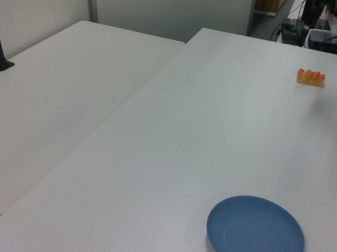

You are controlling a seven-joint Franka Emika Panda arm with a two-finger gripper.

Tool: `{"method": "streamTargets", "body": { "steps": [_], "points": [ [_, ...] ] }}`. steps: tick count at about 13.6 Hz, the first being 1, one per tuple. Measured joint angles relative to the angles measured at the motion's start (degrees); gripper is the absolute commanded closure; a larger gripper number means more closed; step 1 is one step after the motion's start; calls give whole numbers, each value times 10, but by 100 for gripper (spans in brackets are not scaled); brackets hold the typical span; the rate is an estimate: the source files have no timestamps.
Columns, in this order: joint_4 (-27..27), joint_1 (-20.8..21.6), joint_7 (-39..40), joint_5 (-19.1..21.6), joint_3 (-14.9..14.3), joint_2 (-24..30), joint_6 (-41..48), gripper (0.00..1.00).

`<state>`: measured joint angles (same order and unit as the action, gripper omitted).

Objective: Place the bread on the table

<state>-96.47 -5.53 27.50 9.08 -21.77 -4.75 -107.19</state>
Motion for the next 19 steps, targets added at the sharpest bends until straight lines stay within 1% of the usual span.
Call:
{"method": "streamTargets", "body": {
  "steps": [2,4,6,8,10,11,13,17,19],
  "points": [
    [12,1,-78,22,30,27,32,0],
    [17,1,-149,36,55,50,52,0],
    [18,2,-213,39,84,74,71,0],
    [18,4,-269,40,123,94,89,0],
    [18,6,-312,39,165,106,98,0],
    [17,8,-327,39,182,109,102,0],
    [17,20,-349,39,196,112,112,0],
    [16,49,-356,35,204,115,120,0],
    [10,75,-356,7,205,114,120,0]
  ]
}}
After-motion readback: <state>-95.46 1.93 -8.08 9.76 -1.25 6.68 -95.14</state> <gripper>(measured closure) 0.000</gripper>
